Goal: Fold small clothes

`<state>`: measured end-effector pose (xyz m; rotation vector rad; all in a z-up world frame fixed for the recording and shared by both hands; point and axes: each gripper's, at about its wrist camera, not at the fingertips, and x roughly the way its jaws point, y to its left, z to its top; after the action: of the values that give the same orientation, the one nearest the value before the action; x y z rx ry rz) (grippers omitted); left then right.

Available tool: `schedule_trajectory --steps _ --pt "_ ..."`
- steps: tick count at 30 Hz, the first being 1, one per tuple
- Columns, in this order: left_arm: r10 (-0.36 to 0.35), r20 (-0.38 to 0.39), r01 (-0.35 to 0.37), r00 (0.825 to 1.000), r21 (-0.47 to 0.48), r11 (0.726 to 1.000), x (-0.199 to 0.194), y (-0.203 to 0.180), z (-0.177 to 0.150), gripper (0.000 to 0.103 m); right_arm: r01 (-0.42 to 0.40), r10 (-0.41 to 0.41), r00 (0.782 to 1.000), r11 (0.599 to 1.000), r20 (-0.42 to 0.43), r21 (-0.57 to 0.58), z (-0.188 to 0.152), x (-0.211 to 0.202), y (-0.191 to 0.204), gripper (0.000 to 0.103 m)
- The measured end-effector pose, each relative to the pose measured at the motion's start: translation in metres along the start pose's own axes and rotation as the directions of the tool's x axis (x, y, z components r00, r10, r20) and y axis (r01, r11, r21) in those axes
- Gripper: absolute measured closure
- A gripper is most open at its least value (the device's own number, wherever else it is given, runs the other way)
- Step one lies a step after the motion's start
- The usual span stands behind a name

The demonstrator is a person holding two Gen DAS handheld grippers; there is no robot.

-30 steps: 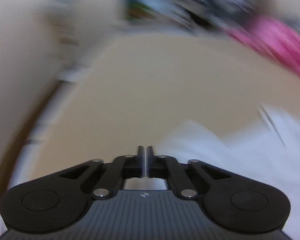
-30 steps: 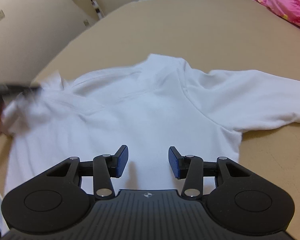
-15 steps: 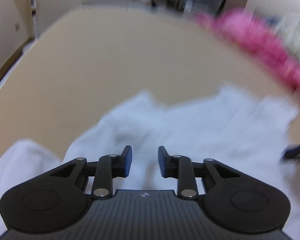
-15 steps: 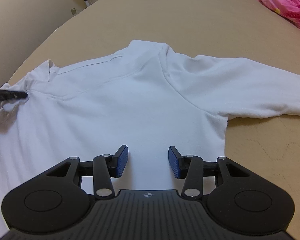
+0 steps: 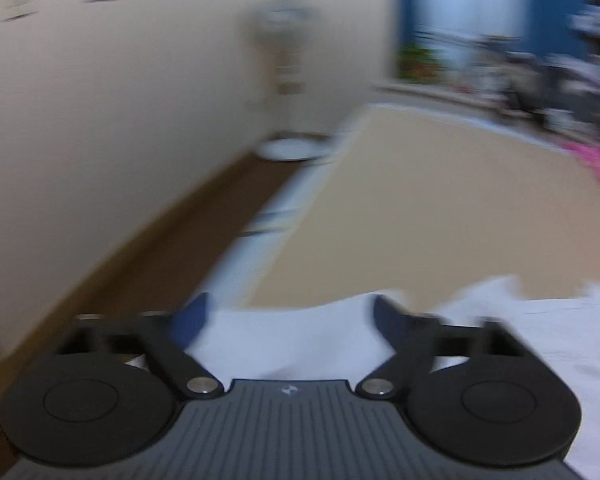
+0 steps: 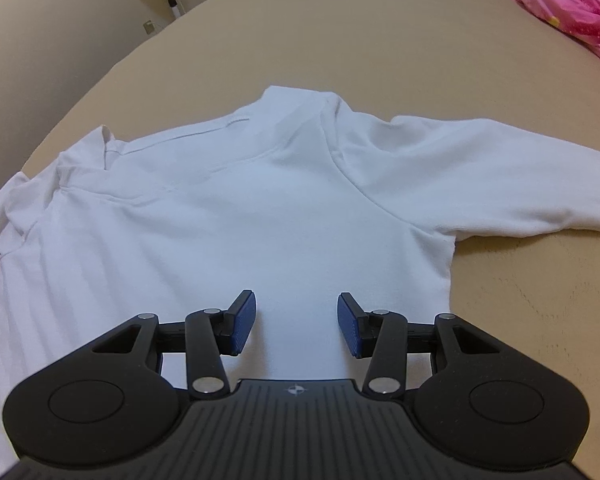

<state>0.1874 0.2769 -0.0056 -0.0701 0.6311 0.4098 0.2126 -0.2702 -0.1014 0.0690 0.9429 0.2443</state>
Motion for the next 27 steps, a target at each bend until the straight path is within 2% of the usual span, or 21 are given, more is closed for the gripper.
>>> schedule_trajectory --steps 2,3,4,6,8,9,10,12,15,17,18,19,20,21,23,24,26,27 --pt "0.094 -0.076 -0.097 0.993 -0.034 0.995 0.017 0.027 -0.02 0.01 -0.005 0.005 1.0 1.0 0.001 -0.005 -0.001 -0.002 0.003 0.056" --pt "0.118 -0.126 -0.121 0.985 -0.017 0.992 0.026 0.034 -0.024 0.02 -0.011 0.011 1.0 1.0 0.003 -0.006 -0.001 -0.002 0.003 0.056" --pt "0.143 -0.133 -0.143 0.981 0.01 0.99 0.033 0.038 -0.025 0.026 -0.018 0.018 1.0 1.0 0.005 -0.007 -0.001 -0.002 0.004 0.056" --pt "0.172 -0.096 -0.168 0.98 0.045 0.985 0.039 0.042 -0.026 0.026 -0.031 0.031 0.999 0.999 0.018 -0.014 -0.002 -0.004 0.007 0.056" --pt "0.179 -0.135 -0.17 0.974 0.08 0.982 0.054 0.044 -0.031 0.034 -0.04 0.041 0.999 0.999 0.034 -0.025 -0.003 -0.006 0.011 0.056" --pt "0.178 -0.152 -0.165 0.972 0.098 0.982 0.059 0.042 -0.032 0.05 -0.041 0.043 0.998 0.999 0.042 -0.031 -0.004 -0.007 0.013 0.056" --pt "0.182 -0.161 -0.163 0.97 0.124 0.979 0.065 0.039 -0.033 0.073 -0.042 0.044 0.998 0.998 0.05 -0.037 -0.004 -0.007 0.015 0.056" --pt "0.195 -0.149 -0.172 0.969 0.151 0.973 0.063 0.037 -0.033 0.099 -0.042 0.046 0.997 0.998 0.065 -0.052 -0.006 -0.009 0.018 0.056" --pt "0.206 -0.131 -0.202 0.97 0.048 0.978 0.044 0.043 -0.014 0.099 -0.045 0.051 0.995 0.996 0.088 -0.072 -0.007 -0.012 0.022 0.056" --pt "0.145 -0.087 -0.149 0.986 -0.035 0.988 0.014 0.039 0.005 0.099 -0.052 0.059 0.993 0.996 0.1 -0.079 -0.007 -0.013 0.024 0.056" --pt "0.082 -0.067 -0.086 0.994 -0.061 0.994 -0.003 0.031 0.015 0.099 -0.057 0.065 0.992 0.995 0.105 -0.08 -0.007 -0.013 0.025 0.056" --pt "-0.016 -0.057 0.011 0.998 -0.084 0.996 -0.02 0.018 0.026 0.099 -0.067 0.075 0.991 0.994 0.109 -0.082 -0.007 -0.013 0.026 0.056" --pt "-0.116 -0.057 0.109 0.992 -0.105 0.988 -0.033 0.007 0.033 0.099 -0.077 0.086 0.99 0.994 0.113 -0.083 -0.007 -0.013 0.027 0.056" --pt "-0.225 -0.055 0.216 0.973 -0.135 0.967 -0.046 -0.009 0.042 0.099 -0.087 0.097 0.988 0.993 0.116 -0.083 -0.006 -0.013 0.029 0.056" --pt "-0.42 -0.049 0.404 0.906 -0.193 0.894 -0.067 -0.048 0.058 0.099 -0.117 0.127 0.984 0.99 0.126 -0.08 -0.007 -0.015 0.032 0.056" --pt "-0.506 -0.057 0.483 0.861 -0.225 0.846 -0.076 -0.077 0.065 0.099 -0.136 0.145 0.981 0.988 0.13 -0.076 -0.006 -0.016 0.032 0.056" --pt "-0.614 -0.075 0.578 0.786 -0.262 0.773 -0.087 -0.122 0.075 0.099 -0.178 0.185 0.972 0.982 0.143 -0.06 -0.006 -0.019 0.032 0.056" --pt "-0.679 -0.084 0.637 0.729 -0.279 0.719 -0.09 -0.146 0.079 0.098 -0.201 0.206 0.967 0.978 0.151 -0.047 -0.005 -0.02 0.031 0.056"
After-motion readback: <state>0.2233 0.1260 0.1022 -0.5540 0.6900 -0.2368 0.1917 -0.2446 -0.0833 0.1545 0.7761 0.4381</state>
